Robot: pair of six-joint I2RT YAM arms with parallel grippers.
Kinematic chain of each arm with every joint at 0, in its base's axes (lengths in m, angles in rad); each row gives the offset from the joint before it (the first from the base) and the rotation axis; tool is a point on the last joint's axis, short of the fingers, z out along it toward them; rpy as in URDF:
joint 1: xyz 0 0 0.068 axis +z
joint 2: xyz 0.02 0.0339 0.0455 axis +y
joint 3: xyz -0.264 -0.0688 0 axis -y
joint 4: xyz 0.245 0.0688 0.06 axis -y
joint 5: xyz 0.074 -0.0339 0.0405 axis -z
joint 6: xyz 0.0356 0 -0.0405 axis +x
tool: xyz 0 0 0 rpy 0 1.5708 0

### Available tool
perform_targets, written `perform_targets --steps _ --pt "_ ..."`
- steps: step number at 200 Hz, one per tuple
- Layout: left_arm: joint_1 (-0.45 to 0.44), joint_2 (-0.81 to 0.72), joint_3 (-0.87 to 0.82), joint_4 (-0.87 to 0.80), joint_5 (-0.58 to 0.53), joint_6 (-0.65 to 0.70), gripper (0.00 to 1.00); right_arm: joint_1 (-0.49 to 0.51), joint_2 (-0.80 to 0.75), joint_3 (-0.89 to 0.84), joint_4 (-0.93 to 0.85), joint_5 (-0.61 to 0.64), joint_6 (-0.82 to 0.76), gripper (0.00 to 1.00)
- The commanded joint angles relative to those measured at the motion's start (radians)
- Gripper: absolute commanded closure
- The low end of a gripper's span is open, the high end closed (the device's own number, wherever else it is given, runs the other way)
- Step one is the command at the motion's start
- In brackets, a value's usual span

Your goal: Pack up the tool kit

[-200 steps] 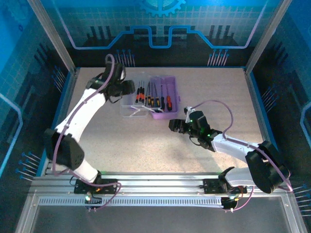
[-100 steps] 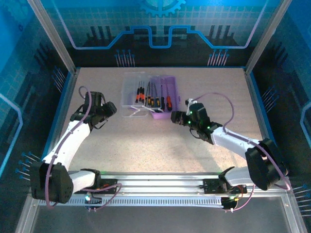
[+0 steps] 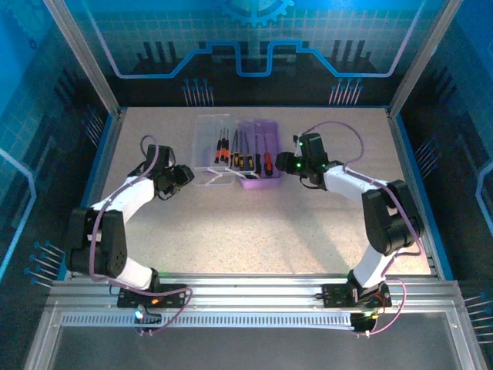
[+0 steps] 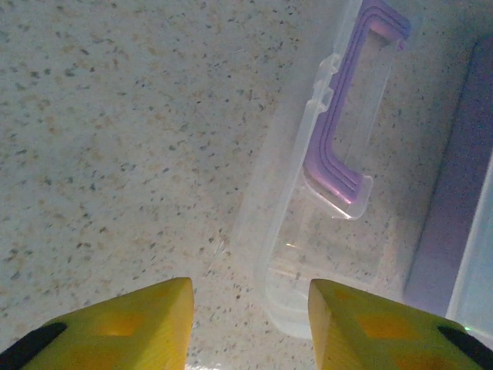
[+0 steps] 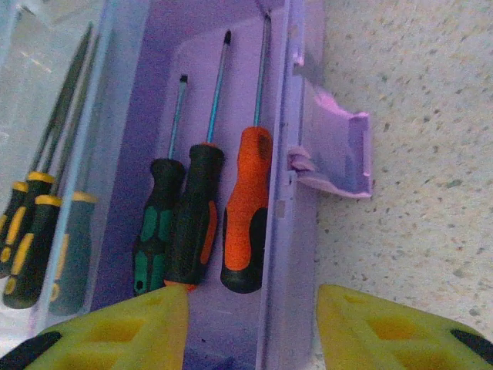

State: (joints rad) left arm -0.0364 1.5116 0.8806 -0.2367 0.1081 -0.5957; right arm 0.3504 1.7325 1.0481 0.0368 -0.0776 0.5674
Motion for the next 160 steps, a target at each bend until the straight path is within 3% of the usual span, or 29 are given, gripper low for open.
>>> perform_targets --steps 1,51,160 --pt "0.013 0.042 0.05 0.058 0.051 0.037 0.56 -0.009 0.04 0.046 -0.054 -0.061 -0.017 0.52" --pt "0.013 0.143 0.075 0.082 0.054 0.077 0.64 -0.022 0.091 0.052 -0.039 -0.08 -0.005 0.53" --pt "0.013 0.183 0.062 0.133 0.052 0.109 0.86 -0.027 0.085 -0.015 0.021 -0.125 0.048 0.68"
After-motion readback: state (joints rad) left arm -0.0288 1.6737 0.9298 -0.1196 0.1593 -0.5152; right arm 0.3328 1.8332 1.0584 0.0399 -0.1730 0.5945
